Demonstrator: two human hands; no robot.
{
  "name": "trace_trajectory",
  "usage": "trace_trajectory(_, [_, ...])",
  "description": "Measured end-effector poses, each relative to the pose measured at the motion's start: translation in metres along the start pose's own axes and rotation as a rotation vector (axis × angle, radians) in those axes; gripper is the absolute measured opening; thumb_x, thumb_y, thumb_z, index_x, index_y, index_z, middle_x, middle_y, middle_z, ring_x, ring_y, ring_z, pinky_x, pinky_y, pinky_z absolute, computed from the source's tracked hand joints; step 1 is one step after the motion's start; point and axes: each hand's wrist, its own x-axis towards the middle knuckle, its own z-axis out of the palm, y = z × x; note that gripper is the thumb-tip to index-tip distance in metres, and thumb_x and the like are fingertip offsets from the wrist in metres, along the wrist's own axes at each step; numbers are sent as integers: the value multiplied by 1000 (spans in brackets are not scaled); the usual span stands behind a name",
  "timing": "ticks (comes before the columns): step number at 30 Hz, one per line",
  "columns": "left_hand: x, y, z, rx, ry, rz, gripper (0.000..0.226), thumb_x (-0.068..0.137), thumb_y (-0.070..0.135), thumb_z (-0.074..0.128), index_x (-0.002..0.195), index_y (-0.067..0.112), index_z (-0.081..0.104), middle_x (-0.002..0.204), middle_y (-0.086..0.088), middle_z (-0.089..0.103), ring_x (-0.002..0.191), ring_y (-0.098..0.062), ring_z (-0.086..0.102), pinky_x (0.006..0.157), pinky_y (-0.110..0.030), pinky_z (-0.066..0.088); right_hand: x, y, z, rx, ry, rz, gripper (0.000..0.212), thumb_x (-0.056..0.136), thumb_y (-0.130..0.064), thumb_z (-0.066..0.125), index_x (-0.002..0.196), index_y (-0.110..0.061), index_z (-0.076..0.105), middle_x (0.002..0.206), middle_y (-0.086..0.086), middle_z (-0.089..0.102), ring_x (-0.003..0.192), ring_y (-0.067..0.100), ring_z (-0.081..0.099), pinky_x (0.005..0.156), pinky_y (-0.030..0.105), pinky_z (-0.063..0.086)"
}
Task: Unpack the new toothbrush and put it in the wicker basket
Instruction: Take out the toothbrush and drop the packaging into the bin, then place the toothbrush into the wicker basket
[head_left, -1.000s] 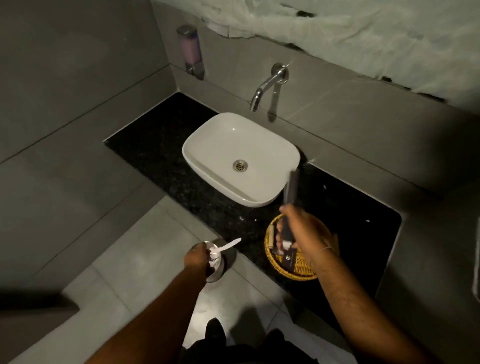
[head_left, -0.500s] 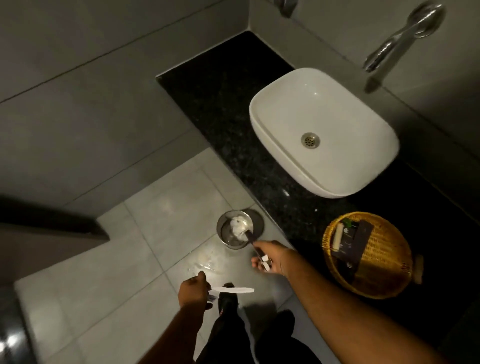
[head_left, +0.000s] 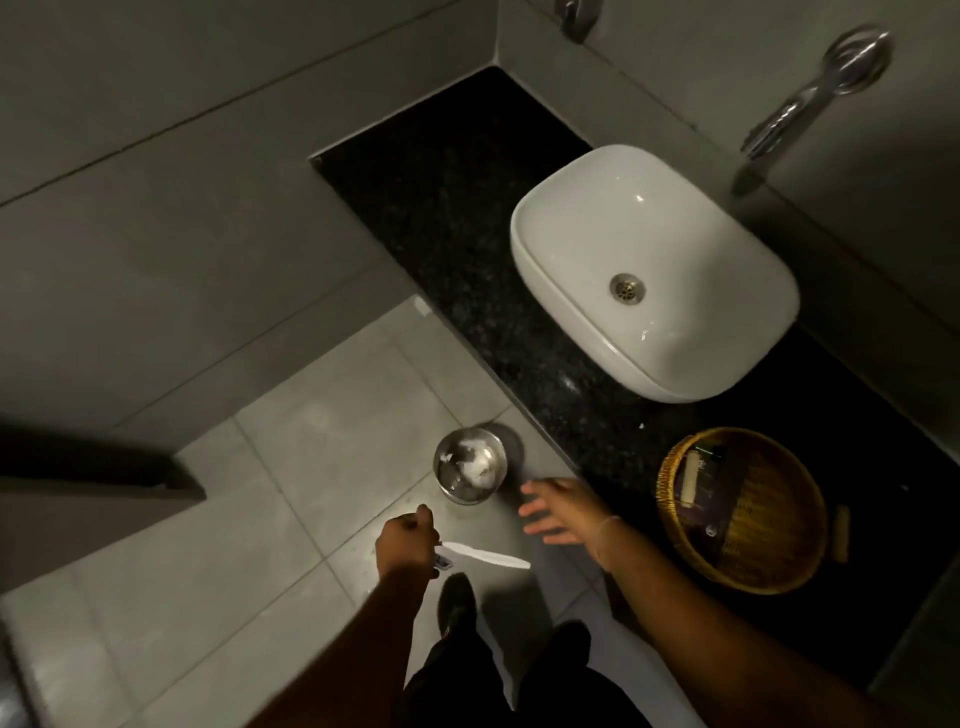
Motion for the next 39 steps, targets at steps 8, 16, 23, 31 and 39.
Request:
trace_trajectory(8, [-51, 82, 64, 145, -195, 394, 50, 109, 33, 58, 90, -8, 77, 85, -27, 77, 82, -41, 76, 82, -44, 61, -99, 30, -27, -175, 8, -262, 18, 103, -46, 63, 107, -35, 77, 106, 0, 83, 94, 18, 80, 87, 35, 60])
trace_trajectory(16, [-122, 134, 148, -36, -353, 520, 60, 110, 35, 62, 55, 9, 62, 47, -5, 56, 45, -18, 55, 41, -18, 46, -142, 69, -99, -22, 239, -492, 25, 110, -24, 57, 122, -15, 77, 84, 8, 73, 72, 19, 66, 66, 33, 52])
trace_trajectory(23, [-157, 145, 204, -47, -370, 363, 56, 112, 36, 56, 66, 6, 65, 53, -8, 63, 54, -23, 59, 57, -27, 53, -150, 119, -185, 369, 493, -537, 17, 105, -9, 65, 108, -3, 80, 107, 12, 79, 93, 17, 70, 86, 35, 59])
trace_trajectory(31, [-188, 158, 248, 221, -530, 296, 21, 100, 12, 54, 81, 16, 62, 77, -3, 61, 65, -18, 56, 59, -30, 48, -113, 159, -240, 572, 663, -283, 27, 109, -20, 49, 89, -12, 66, 80, 6, 62, 71, 21, 60, 67, 29, 47])
trace_trajectory(39, [-196, 148, 292, 437, -625, 346, 29, 109, 1, 46, 90, 7, 68, 92, -12, 64, 75, -23, 62, 63, -27, 54, -87, 187, -239, 552, 584, -296, 33, 114, -16, 46, 141, -9, 63, 128, 12, 66, 105, 23, 65, 85, 35, 59])
